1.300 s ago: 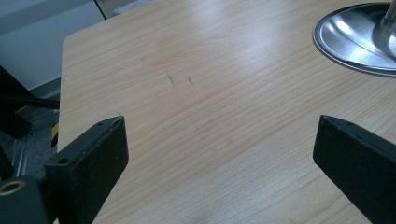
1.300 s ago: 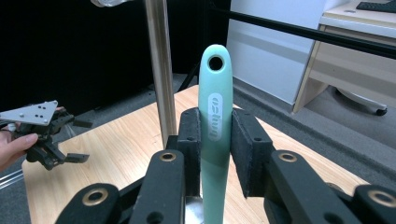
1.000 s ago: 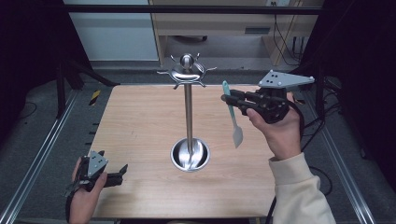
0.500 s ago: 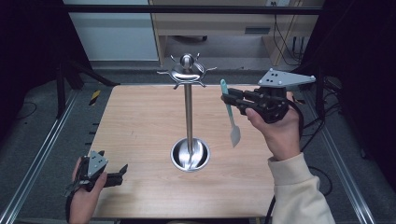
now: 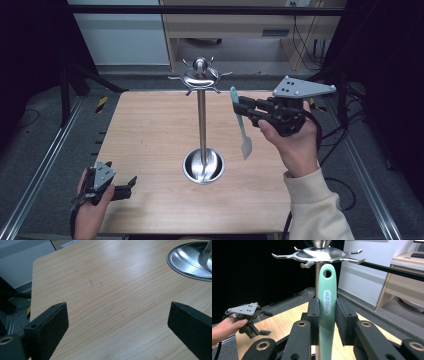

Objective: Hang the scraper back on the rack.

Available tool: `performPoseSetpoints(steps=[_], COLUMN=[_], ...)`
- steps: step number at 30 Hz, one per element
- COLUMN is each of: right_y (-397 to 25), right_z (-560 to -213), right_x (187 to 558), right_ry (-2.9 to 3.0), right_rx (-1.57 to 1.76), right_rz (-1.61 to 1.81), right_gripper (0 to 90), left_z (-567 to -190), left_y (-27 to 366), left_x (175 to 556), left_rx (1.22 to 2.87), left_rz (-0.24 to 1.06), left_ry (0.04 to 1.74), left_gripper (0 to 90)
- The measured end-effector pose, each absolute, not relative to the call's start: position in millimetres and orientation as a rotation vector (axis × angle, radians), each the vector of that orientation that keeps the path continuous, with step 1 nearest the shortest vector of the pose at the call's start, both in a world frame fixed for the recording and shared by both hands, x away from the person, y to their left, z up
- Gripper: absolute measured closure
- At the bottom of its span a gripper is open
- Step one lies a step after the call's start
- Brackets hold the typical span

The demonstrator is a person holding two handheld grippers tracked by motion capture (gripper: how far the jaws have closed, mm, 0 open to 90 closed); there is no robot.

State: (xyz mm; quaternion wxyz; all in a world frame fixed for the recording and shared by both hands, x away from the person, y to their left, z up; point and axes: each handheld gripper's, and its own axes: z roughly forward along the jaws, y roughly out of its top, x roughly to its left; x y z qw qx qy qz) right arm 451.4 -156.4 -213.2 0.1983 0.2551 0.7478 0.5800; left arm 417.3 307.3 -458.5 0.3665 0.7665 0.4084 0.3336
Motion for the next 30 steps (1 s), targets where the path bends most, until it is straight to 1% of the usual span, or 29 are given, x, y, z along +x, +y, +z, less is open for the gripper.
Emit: performPoseSetpoints(steps=[11,30], right_y=[-147.9,-138.1], right_z=[-211.0,-209.2], right_x=[443.1,443.6], right_ry=[2.094,2.112], right_rx=[0.686,0.674], right_rz=[1.635,1.623], right_gripper=[74.3,74.2], left_z=[-458.7,-459.2], left_y=[306.8,305.2], left_x=[417.4,417.6], left_rx=[1.972,1.983], left_rz=[0.855,0.844], left_ry=[1.046,1.032], left_gripper=[2.9,2.8])
